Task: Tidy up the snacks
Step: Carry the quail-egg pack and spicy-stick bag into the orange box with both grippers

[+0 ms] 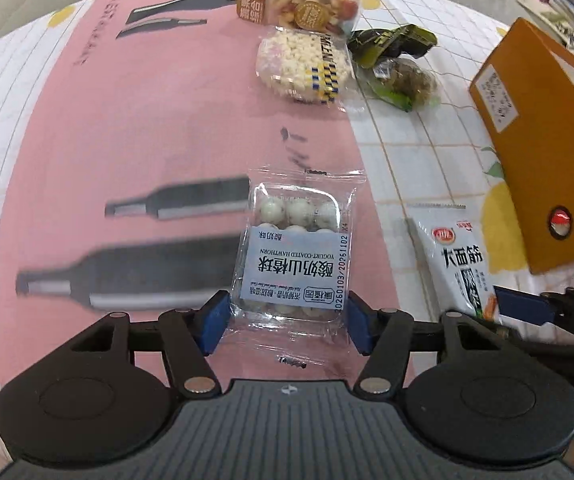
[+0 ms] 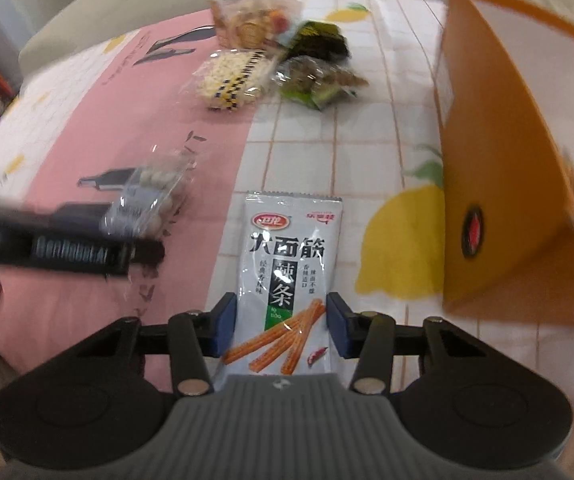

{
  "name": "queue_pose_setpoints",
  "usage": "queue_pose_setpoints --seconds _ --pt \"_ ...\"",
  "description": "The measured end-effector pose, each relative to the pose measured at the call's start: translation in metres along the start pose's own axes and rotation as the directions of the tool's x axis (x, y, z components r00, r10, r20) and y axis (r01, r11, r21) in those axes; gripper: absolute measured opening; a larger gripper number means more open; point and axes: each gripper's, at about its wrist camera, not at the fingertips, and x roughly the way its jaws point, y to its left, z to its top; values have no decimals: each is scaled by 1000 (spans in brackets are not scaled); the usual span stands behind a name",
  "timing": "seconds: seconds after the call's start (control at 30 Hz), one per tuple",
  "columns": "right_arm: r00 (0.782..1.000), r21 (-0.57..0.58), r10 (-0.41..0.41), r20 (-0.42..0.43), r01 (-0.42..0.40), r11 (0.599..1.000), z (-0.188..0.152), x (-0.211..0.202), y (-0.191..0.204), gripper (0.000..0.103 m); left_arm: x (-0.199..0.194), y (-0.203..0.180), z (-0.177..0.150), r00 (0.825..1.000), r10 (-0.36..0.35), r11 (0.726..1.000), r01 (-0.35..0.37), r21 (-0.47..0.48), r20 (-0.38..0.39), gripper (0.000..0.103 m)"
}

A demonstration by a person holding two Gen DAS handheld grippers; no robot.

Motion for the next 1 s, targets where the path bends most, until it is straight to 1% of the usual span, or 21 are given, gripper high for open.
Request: queue_pose_setpoints --seconds 0.07,0.17,0.23,0.33,0.43,0.53,0.63,0.77,0.87,1.0 --pt "999 70 35 -7 -35 997 -3 -4 -9 46 -5 2 -9 1000 -12 999 12 -32 3 68" --pt "998 121 63 -1 -62 991 -7 -10 -14 45 -11 6 -18 1000 -29 997 29 -75 3 68" --pt "996 146 84 12 -85 986 -10 -17 -16 45 -18 5 -21 999 -35 996 36 -78 16 68" --pt "993 141 102 53 -108 984 -13 -34 -14 45 -34 2 -25 998 -53 996 55 -75 40 68" --pt "987 115 117 110 -129 985 -18 -59 -10 45 -54 -4 -25 996 -49 996 55 -75 73 68" --pt "976 88 126 175 -143 986 -22 -86 -10 45 -79 -12 -24 990 -79 994 87 -62 120 68" --pt "962 77 124 244 -147 986 -22 -113 -15 45 -103 -29 -19 980 -103 993 111 -34 171 68" --pt "942 102 112 315 -151 983 -18 -146 -39 45 -125 -61 -3 963 -155 988 155 21 221 68" --pt "932 122 90 351 -141 982 -10 -165 -62 45 -135 -90 14 953 -206 978 194 75 223 67" --pt "928 139 36 371 -94 986 8 -189 -100 45 -137 -137 40 944 -259 961 229 158 206 67"
